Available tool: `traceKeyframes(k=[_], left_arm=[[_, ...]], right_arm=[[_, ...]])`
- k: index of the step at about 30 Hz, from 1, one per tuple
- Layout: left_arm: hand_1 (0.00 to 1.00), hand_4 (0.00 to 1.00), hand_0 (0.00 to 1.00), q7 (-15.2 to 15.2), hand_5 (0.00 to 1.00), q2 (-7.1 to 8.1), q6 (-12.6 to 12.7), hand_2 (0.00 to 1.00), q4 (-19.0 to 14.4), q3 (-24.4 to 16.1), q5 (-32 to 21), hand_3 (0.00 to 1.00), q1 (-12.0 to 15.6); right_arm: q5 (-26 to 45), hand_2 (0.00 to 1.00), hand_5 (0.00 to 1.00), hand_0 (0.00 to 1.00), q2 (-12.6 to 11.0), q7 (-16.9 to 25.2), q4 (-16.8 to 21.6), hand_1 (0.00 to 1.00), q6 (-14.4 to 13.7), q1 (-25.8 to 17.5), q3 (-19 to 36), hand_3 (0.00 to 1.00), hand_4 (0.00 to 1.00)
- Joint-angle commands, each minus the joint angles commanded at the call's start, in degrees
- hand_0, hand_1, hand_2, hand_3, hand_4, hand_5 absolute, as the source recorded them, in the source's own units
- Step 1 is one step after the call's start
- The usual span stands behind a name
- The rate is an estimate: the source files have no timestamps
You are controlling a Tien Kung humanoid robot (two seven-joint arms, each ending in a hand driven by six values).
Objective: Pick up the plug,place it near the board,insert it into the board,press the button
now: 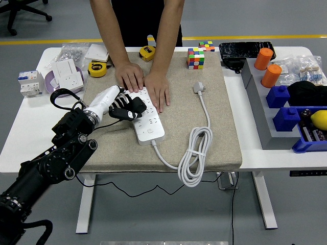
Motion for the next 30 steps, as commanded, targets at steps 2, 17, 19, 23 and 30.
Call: traceKeyframes(k=[2,17,19,23,30], left_arm=[[0.488,0.555,0.407,0.04,0.089,0.45,-0.07,0.385,-0.37,-0.07,-0.05,0.457,-0.05],[0.502,0.577,0.416,0.32,0.086,4.78,-1.02,0.403,-2.56,3.40,-1.97,0.480,0.24],[0.502,0.577,0.416,0.28,0.086,4.78,-1.00,0.403,-2.39,3.38,-1.97,0.480,0.30],[0.508,0.582,0.418,0.24,0.085,4.83,-1.00,0.408,-2.34,3.63,-2.12,0.482,0.35],[0.510,0.584,0.420,0.18,0.083,5.08,-1.10,0.412,-2.19,4.96,-2.56,0.484,0.08]], right_arm=[[0.03,0.861,0.907,0.998,-0.02,0.02,0.00,0.910,-0.01,-0.04,-0.01,0.839,0.998],[-0.16,0.861,0.908,0.998,-0.20,0.01,0.00,0.910,-0.05,-0.25,0.29,0.839,0.998],[0.11,0.861,0.908,0.998,-0.21,0.09,0.00,0.910,-0.05,-0.17,0.02,0.839,0.998],[0.19,0.861,0.908,0.998,-0.24,0.15,0.00,0.911,-0.04,-0.11,-0.07,0.838,0.998],[-0.46,0.861,0.909,0.998,-0.35,0.08,0.00,0.911,-0.08,-0.07,0.64,0.838,0.998]])
